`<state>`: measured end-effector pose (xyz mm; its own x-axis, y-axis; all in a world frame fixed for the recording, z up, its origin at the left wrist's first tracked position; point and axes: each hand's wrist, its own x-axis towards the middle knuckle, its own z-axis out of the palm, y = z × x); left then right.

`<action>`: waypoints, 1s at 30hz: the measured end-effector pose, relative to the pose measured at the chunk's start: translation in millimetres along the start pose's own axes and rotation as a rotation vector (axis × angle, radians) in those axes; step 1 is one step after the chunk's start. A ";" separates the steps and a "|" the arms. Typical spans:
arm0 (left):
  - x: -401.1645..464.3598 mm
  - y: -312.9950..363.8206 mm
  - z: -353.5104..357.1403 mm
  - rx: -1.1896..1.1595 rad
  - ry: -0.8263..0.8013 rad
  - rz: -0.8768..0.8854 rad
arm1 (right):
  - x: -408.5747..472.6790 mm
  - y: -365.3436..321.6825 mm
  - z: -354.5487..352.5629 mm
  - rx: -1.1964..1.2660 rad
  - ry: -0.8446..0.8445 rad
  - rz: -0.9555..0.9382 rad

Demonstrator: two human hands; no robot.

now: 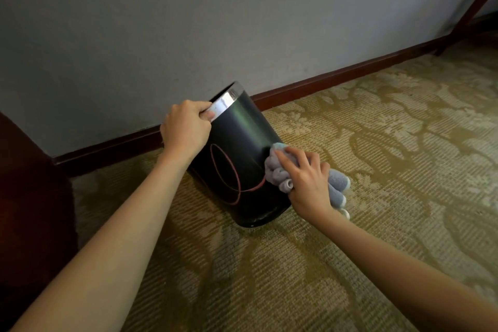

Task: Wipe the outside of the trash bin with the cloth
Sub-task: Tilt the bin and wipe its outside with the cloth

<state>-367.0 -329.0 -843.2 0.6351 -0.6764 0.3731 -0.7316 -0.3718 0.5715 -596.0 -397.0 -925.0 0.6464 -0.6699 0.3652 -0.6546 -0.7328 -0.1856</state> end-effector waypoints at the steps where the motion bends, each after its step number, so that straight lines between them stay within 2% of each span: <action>1: -0.7 1.2 0.8 0.009 0.000 0.005 | 9.2 -6.4 -1.1 0.009 0.022 0.013; 9: -5.6 16.1 7.0 0.054 -0.006 0.052 | 52.8 -31.4 -15.0 0.005 0.142 0.035; 14: -6.8 14.2 4.3 0.018 -0.031 0.049 | 27.8 -12.7 -11.3 -0.089 0.128 -0.133; 18: -3.5 8.2 -1.1 0.016 -0.057 0.004 | -7.2 15.1 2.4 -0.168 0.009 -0.186; 24: 0.6 -1.5 -5.5 -0.005 -0.076 -0.033 | -34.6 33.0 6.8 -0.217 -0.088 -0.155; 30: -7.0 10.9 -5.0 0.012 -0.058 0.005 | -16.8 7.4 0.2 -0.077 0.008 -0.040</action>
<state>-378.2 -325.2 -835.9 0.6165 -0.7137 0.3326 -0.7377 -0.3759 0.5607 -611.6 -391.2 -932.7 0.6701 -0.6388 0.3780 -0.6564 -0.7478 -0.1000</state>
